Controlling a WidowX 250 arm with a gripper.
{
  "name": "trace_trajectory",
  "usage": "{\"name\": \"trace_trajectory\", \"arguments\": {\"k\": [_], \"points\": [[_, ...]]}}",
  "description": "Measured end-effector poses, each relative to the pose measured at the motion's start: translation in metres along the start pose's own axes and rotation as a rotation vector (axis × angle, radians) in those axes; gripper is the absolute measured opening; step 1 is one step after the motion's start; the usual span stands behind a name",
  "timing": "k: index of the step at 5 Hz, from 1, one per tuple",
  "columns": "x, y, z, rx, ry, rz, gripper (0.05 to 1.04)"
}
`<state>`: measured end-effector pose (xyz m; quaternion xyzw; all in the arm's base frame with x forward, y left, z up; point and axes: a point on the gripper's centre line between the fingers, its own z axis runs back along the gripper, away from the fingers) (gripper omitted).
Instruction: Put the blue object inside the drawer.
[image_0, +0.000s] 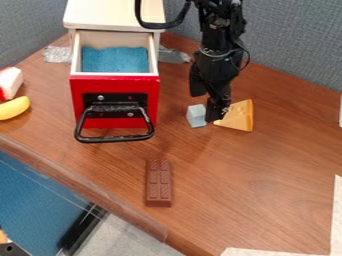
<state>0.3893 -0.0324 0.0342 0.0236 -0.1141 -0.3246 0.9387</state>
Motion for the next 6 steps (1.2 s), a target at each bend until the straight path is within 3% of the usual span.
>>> {"name": "trace_trajectory", "arguments": {"k": [2, 3, 4, 5, 6], "points": [[-0.004, -0.001, -0.014, -0.005, 0.019, -0.008, 0.967], [-0.006, -0.002, -0.021, -0.007, 0.03, -0.006, 0.685], [-0.008, -0.001, -0.024, -0.001, 0.033, -0.017, 0.483], [-0.008, -0.002, -0.024, -0.003, 0.033, -0.03, 0.482], [-0.012, -0.009, -0.02, -0.036, 0.036, -0.038, 0.482]]}}
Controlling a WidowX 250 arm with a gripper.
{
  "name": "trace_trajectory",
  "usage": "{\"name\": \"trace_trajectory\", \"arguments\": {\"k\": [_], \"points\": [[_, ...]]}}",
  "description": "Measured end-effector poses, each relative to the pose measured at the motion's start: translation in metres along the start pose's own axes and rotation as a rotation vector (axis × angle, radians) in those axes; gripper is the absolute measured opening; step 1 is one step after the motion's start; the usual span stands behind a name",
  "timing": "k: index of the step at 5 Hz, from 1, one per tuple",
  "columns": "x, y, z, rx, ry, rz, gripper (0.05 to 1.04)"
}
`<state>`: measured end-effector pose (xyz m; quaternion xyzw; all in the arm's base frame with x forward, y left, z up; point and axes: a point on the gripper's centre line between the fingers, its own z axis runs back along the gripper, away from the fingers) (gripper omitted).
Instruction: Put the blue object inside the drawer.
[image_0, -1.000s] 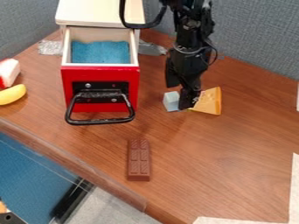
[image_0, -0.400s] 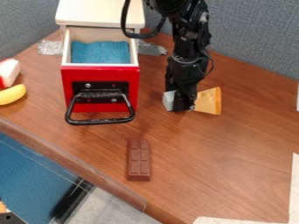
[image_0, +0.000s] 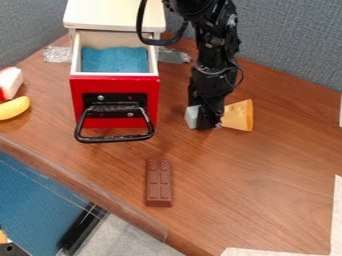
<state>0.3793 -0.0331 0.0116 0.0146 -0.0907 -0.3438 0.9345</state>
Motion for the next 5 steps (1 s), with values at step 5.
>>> {"name": "trace_trajectory", "arguments": {"k": [5], "points": [[-0.064, 0.022, 0.138, -0.017, -0.201, 0.065, 0.482]]}}
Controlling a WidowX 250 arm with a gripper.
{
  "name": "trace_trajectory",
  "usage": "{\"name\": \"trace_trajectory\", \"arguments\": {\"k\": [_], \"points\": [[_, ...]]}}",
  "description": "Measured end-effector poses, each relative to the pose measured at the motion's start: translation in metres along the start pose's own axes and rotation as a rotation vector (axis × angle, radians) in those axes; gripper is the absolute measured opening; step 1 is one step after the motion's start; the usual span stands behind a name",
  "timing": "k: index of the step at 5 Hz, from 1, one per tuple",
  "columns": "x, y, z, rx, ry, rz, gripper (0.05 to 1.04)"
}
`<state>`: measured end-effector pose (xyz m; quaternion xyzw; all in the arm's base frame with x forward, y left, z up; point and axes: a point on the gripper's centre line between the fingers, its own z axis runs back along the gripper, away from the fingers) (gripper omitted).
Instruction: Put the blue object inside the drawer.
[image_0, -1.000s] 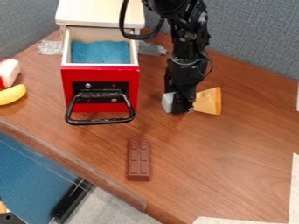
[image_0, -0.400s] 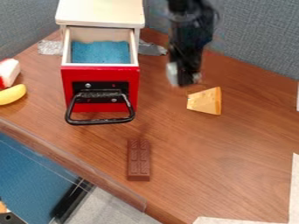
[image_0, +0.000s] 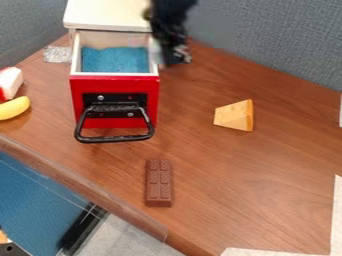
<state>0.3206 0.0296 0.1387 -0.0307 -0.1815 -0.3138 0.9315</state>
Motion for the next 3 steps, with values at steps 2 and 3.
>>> {"name": "trace_trajectory", "arguments": {"k": [2, 3], "points": [[-0.053, 0.046, 0.005, 0.022, 0.019, 0.111, 0.482], [-0.061, 0.064, 0.006, 0.056, 0.028, 0.129, 0.482]]}}
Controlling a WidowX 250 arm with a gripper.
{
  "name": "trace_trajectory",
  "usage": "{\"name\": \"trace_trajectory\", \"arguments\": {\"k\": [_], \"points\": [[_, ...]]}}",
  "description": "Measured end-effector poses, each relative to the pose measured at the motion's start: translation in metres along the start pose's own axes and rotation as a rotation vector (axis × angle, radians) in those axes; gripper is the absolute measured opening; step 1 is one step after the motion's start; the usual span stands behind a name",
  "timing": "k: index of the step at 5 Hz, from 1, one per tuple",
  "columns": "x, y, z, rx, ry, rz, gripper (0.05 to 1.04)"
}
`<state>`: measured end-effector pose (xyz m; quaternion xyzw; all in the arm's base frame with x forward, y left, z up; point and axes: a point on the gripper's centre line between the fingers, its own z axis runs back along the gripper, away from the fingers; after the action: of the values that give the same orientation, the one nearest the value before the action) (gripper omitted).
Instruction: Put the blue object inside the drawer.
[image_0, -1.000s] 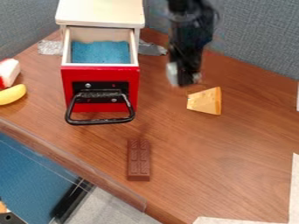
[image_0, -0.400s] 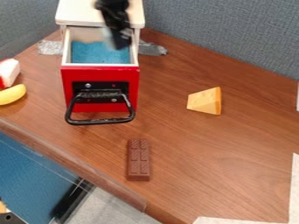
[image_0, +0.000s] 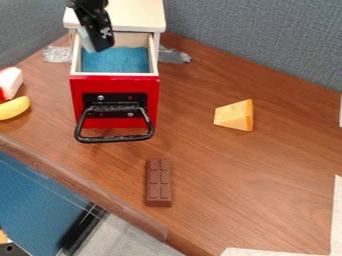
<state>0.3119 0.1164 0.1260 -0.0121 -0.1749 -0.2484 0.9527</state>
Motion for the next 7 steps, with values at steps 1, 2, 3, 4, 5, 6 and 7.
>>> {"name": "trace_trajectory", "arguments": {"k": [1, 2, 3, 4, 5, 6, 7], "points": [[0.0, 0.007, -0.02, -0.006, 0.027, 0.012, 0.482], [0.007, 0.01, -0.033, 0.005, 0.053, -0.001, 0.482], [0.007, 0.016, -0.045, 0.014, 0.063, 0.009, 0.482], [0.009, 0.018, -0.048, 0.017, 0.062, 0.013, 0.536], [0.009, 0.018, -0.047, 0.019, 0.058, -0.005, 0.842], [0.011, 0.013, -0.03, 0.037, 0.037, -0.036, 1.014], [0.007, 0.005, -0.001, 0.064, 0.008, -0.063, 1.009]]}}
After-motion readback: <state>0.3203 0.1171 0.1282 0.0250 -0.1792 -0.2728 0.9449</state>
